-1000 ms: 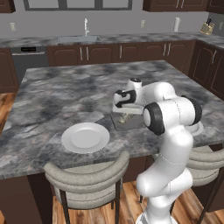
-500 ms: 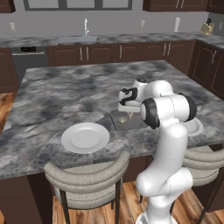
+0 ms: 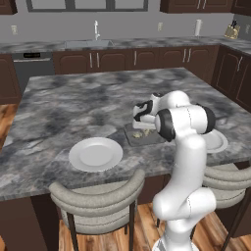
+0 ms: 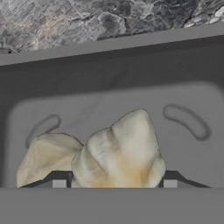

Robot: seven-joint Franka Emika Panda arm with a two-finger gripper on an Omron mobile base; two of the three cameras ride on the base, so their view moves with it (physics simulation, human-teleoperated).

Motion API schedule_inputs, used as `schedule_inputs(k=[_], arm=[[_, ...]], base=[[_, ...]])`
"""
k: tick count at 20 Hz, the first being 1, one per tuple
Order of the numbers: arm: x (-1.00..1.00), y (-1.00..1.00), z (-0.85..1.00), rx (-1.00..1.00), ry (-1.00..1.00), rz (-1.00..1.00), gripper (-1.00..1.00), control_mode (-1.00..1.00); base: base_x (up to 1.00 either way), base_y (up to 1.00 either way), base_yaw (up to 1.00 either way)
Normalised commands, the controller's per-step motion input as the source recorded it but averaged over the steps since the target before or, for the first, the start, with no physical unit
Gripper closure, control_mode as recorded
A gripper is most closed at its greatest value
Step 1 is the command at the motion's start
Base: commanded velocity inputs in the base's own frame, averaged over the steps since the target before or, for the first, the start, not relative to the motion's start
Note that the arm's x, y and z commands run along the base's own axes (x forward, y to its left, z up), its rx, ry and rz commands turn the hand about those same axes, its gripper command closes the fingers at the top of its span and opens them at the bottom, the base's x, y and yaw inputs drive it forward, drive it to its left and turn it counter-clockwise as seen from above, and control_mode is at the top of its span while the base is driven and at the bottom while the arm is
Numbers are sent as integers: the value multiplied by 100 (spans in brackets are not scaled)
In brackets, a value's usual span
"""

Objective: Place two dumplings into each of the tupperware containers and then place the containers in the fridge.

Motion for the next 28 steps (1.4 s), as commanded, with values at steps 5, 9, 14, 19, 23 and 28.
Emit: schedule_inputs(k=[5, 9, 14, 19, 23, 28], arm=[[5, -1, 0, 0, 0, 0, -100, -100], [1, 0, 0, 0, 0, 0, -100, -100], [2, -23, 7, 0, 0, -1, -100, -100], [-13, -45, 30, 0, 0, -6, -100, -100], [-42, -38, 2, 0, -2, -6, -100, -100], [-62, -5, 12, 0, -8, -9, -100, -100]], base=[[0, 0, 0], [0, 0, 0], [0, 0, 0], [0, 0, 0], [0, 0, 0], [0, 0, 0]])
